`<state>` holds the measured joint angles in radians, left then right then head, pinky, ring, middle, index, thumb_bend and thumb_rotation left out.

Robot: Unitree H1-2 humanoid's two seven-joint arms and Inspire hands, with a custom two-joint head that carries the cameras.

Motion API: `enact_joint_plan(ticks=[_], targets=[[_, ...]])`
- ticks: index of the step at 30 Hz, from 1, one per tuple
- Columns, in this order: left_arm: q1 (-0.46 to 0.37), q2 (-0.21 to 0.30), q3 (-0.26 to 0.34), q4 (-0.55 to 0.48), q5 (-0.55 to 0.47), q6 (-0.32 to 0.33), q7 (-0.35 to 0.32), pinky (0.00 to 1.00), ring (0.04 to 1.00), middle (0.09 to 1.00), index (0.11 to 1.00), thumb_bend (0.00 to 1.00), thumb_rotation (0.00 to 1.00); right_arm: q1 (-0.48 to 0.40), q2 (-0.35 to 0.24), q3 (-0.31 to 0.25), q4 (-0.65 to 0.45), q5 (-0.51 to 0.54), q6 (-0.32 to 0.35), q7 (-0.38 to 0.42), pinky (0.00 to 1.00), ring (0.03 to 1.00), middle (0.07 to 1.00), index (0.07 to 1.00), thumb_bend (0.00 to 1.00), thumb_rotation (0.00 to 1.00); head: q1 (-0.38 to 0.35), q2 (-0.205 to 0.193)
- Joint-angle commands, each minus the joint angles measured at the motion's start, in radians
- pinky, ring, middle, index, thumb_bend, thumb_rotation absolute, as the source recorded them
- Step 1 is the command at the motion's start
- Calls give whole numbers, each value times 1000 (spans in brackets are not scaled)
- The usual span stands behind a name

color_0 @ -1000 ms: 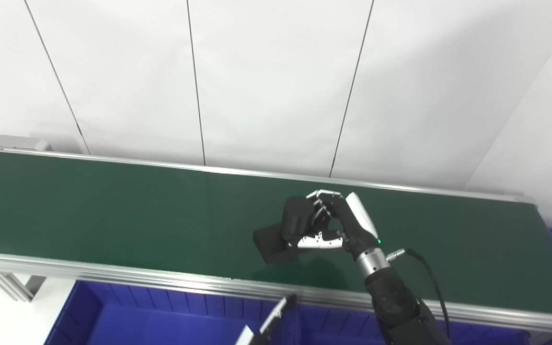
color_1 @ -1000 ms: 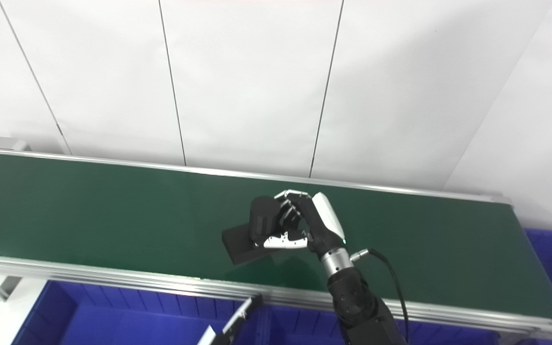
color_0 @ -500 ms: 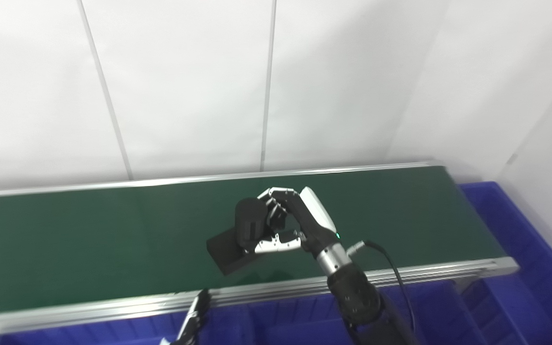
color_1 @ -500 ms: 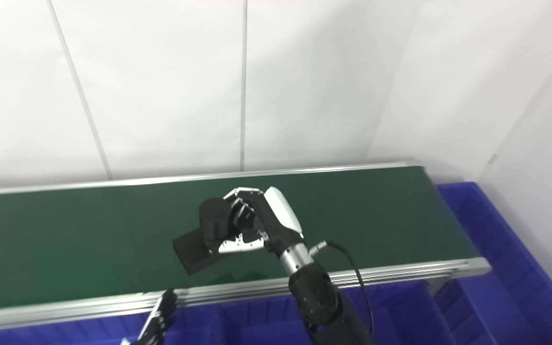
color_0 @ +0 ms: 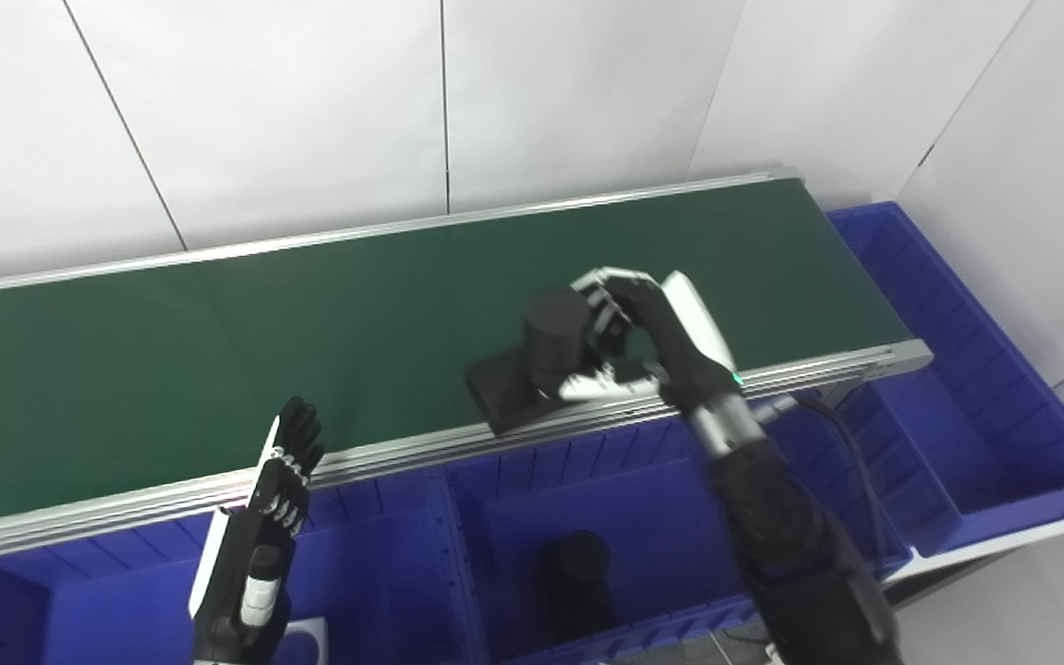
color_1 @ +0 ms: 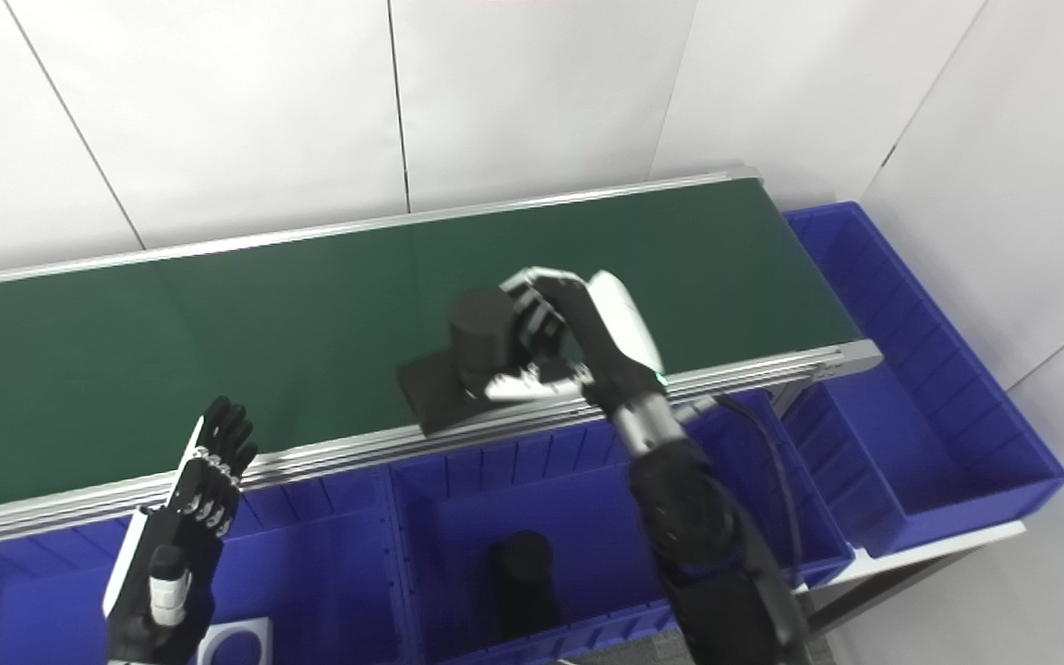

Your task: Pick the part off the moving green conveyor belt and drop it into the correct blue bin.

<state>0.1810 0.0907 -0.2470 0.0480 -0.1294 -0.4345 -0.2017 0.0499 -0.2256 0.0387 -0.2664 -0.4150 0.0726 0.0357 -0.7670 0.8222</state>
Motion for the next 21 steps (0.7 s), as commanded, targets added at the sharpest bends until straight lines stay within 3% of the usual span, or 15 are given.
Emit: enact_joint_plan(ticks=[1, 4, 9, 15, 16, 20, 21], targets=[[-6, 1, 7, -53, 0, -8, -17, 1000, 1000, 1000, 1000, 810, 950, 6, -24, -20, -69, -11, 9, 3, 210, 269, 467, 489, 523, 0, -9, 12], [-8, 1, 12, -81, 8, 19, -11, 1000, 1000, 1000, 1000, 817, 960, 52, -44, -37, -112, -46, 41, 13, 202, 267, 416, 524, 516, 1, -15, 22], [-8, -7, 21, -91, 19, 26, -4, 1000, 996, 984, 1000, 804, 963, 110, -76, -67, -114, -73, 29, 7, 182, 244, 468, 484, 525, 0, -16, 23], [-10, 2, 21, -81, -18, 32, -26, 1000, 1000, 991, 1000, 801, 943, 158, -118, -95, -97, -98, 40, 15, 206, 271, 410, 517, 518, 0, -15, 17], [-10, 4, 23, -79, -16, 31, -26, 1000, 1000, 993, 1000, 811, 944, 164, -126, -100, -91, -108, 43, 17, 198, 261, 446, 496, 523, 0, -17, 15], [-13, 7, 28, -73, -20, 28, -35, 1000, 1000, 991, 1000, 804, 944, 175, -158, -106, -64, -166, 58, 23, 230, 299, 416, 526, 518, 0, -23, 9], [-15, 8, 29, -68, -24, 24, -39, 1000, 1000, 991, 1000, 809, 940, 175, -172, -105, -47, -193, 58, 21, 212, 274, 449, 501, 524, 0, -23, 9]])
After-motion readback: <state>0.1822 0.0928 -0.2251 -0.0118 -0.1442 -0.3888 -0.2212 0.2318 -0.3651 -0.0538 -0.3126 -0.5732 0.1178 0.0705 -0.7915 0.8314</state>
